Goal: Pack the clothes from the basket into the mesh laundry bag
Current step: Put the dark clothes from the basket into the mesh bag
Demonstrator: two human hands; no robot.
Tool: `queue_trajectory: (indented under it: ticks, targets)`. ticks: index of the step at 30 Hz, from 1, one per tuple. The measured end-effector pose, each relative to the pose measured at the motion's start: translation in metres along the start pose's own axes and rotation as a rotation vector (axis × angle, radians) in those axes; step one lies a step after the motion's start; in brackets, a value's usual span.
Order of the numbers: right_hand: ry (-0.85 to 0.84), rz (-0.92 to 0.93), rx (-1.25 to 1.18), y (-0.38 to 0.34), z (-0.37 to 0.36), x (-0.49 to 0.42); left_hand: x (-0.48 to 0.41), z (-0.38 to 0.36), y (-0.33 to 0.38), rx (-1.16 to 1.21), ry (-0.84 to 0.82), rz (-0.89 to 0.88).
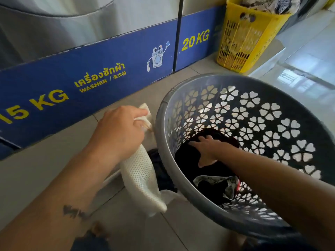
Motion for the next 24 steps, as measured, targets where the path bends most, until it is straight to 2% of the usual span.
queue_trajectory:
  ticks: [4,7,10,17,24]
  targets:
    - [-0.074,-0.016,0.151,-0.011,-0.040,-0.019,-0.015,-0.006,-0.001,-0.014,-0.016,0.009]
    - [0.011,0.011,0.297,-0.022,-0.051,-0.016,-0.022,-0.006,-0.005,-0.015,-0.017,0.010]
    - [0.101,0.039,0.270,-0.021,-0.034,-0.008,-0.024,0.001,-0.007,-0.010,-0.024,0.019]
    - [0.231,0.062,-0.195,0.011,0.049,0.064,-0.009,0.027,-0.007,0.068,0.045,0.064]
    - [0.519,0.083,-0.669,0.029,0.086,0.155,0.025,0.046,0.000,0.235,0.110,0.040]
Point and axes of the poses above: each hand's wrist, its own x-axis away from the middle knuckle, its own z-axis out of the back of the hand, y = z × x, the point moved 1 cm from there along -x, towards the middle knuckle, and after that the axes turned 8 degrees about -z, right-handed, at the moved point
